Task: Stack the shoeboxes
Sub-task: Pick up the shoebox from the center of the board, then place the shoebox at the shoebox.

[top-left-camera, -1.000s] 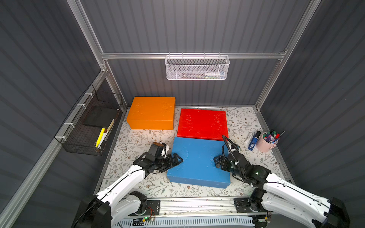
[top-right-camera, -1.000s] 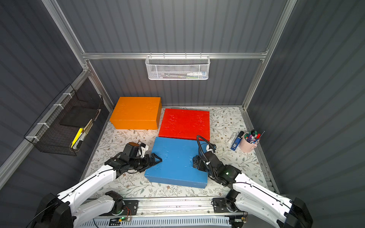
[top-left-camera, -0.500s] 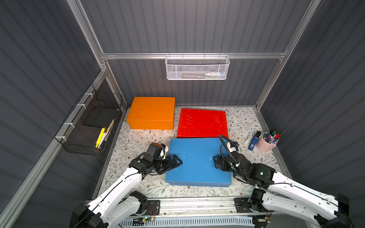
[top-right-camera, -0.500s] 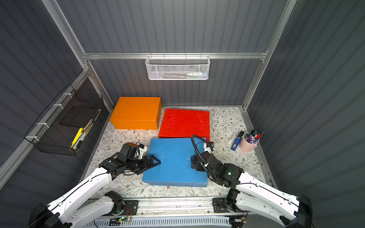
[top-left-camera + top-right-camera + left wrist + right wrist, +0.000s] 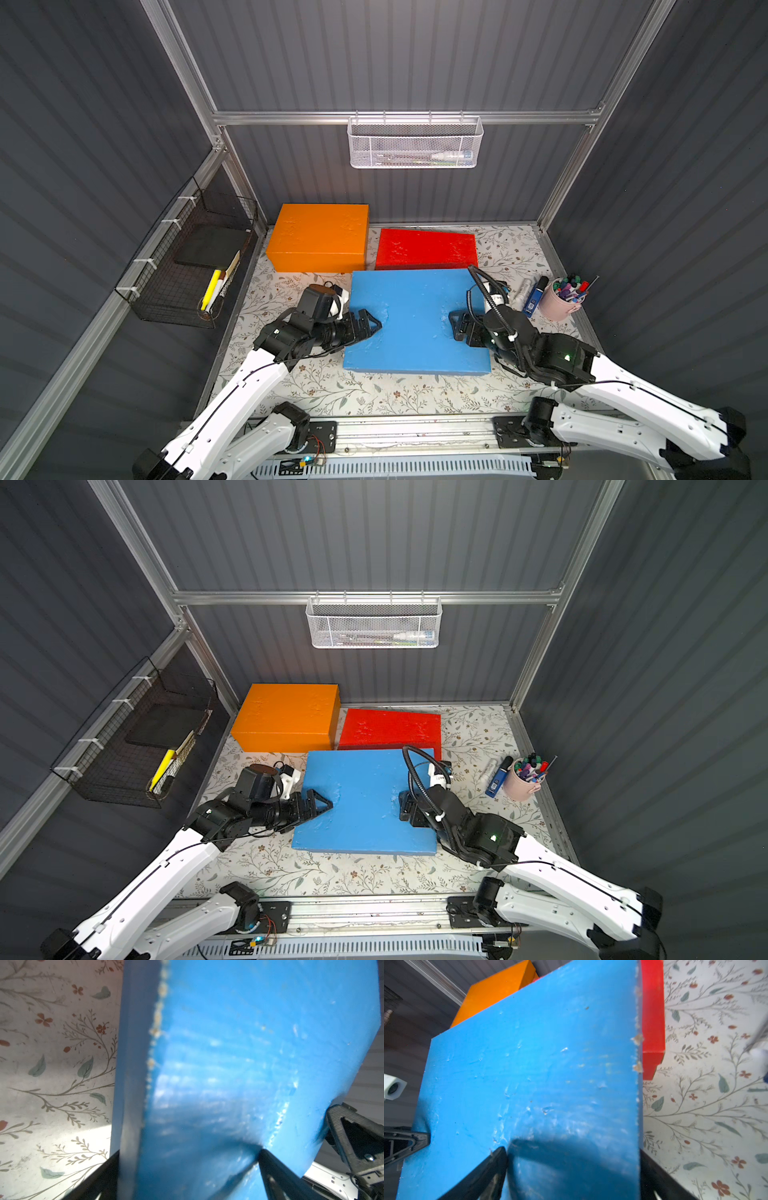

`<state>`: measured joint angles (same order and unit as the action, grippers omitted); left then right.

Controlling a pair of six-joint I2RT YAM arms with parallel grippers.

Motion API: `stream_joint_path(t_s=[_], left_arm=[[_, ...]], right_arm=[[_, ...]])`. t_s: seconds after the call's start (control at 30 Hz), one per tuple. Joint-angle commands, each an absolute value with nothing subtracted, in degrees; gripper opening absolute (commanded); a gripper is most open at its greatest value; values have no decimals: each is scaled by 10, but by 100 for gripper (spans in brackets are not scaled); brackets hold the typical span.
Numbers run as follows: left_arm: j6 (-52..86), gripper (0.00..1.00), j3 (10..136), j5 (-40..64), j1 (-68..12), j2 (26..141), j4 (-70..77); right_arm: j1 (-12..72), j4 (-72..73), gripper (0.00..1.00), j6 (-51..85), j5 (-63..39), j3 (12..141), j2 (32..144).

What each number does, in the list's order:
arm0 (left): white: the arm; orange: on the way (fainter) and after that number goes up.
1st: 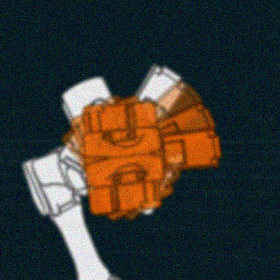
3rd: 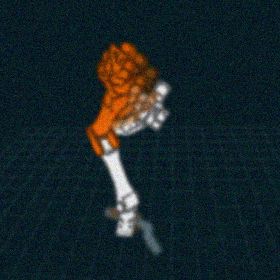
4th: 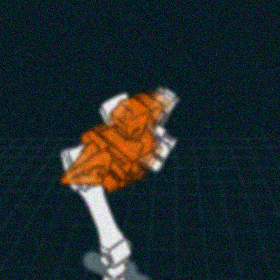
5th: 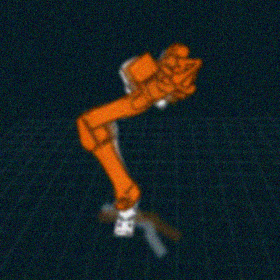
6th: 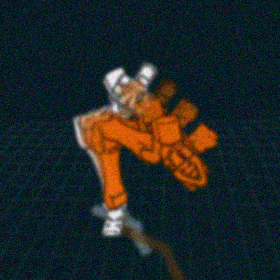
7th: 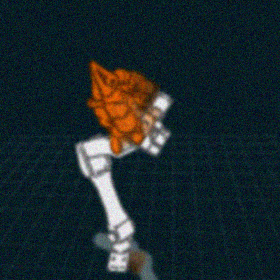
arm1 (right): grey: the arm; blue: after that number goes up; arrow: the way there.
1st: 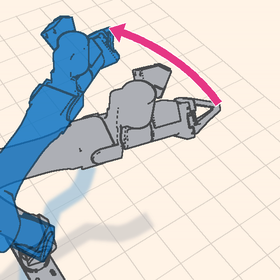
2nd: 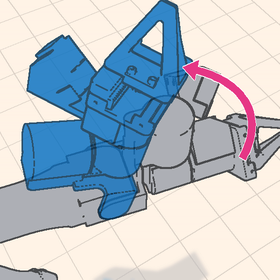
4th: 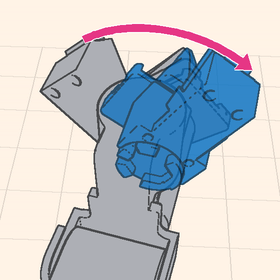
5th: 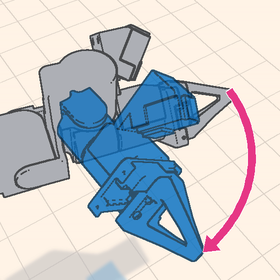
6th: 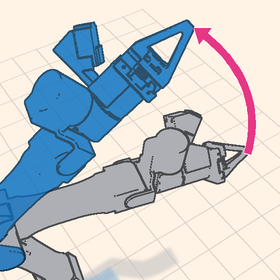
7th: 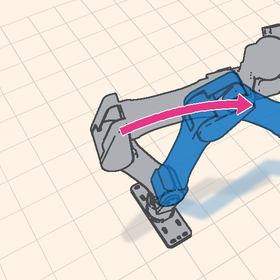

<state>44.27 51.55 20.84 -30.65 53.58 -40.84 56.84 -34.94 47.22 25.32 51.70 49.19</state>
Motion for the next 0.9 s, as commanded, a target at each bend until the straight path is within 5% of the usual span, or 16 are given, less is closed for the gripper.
stream_joint_path(t_s=[0.0,0.4,0.87], left_arm=[[444,99,575,278,-323,545,-344],[442,99,698,248,-323,665,-342],[387,99,923,259,-311,905,-400]], right_arm=[[596,-246,91,445,169,557,509],[576,-201,95,377,198,649,590],[356,-139,94,396,25,689,691]])
